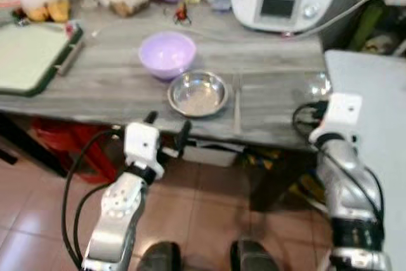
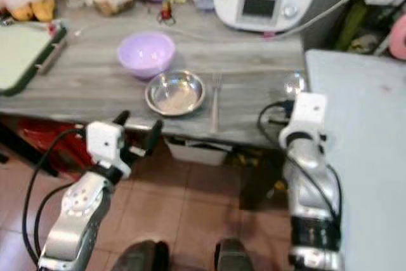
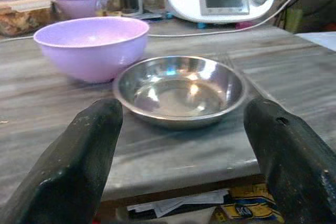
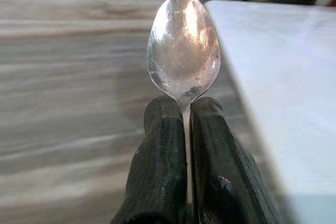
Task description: Setting the table
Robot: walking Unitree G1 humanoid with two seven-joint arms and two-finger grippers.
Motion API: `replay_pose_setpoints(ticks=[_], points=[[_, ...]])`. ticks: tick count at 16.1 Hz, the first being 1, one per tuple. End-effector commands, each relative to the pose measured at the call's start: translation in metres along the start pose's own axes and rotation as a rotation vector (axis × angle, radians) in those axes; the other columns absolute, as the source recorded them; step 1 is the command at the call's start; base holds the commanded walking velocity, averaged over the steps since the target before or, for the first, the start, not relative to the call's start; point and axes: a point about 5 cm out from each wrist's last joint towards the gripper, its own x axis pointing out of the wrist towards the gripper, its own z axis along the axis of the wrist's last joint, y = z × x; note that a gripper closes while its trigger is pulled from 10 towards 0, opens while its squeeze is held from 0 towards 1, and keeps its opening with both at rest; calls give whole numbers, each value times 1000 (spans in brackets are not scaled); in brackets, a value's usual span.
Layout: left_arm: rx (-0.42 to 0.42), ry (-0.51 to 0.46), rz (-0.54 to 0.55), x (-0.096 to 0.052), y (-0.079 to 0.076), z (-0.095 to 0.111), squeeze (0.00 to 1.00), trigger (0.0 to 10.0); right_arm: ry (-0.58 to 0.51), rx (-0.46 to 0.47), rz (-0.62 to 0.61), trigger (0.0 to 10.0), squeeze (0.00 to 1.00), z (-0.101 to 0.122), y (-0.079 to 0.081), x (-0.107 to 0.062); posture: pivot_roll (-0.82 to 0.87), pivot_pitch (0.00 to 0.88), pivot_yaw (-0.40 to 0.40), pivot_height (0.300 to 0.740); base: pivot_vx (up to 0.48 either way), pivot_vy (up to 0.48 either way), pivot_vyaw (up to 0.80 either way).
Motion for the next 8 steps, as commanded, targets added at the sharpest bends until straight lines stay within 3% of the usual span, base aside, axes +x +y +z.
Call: replay_pose_setpoints(ticks=[1, 5, 8], points=[[6, 16, 13, -5, 6, 0, 0, 10000, -26, 29, 40, 10000, 0, 10, 7, 7, 2, 148, 20, 740, 0, 0, 0], [20, 37, 3, -11, 7, 1, 0, 10000, 19, 133, 73, 10000, 0, 8, 21, 25, 31, 175, 35, 740, 0, 0, 0], [27, 47, -2, -15, 8, 2, 0, 10000, 60, 179, 129, 10000, 0, 6, 48, 30, 47, 188, 38, 740, 0, 0, 0]])
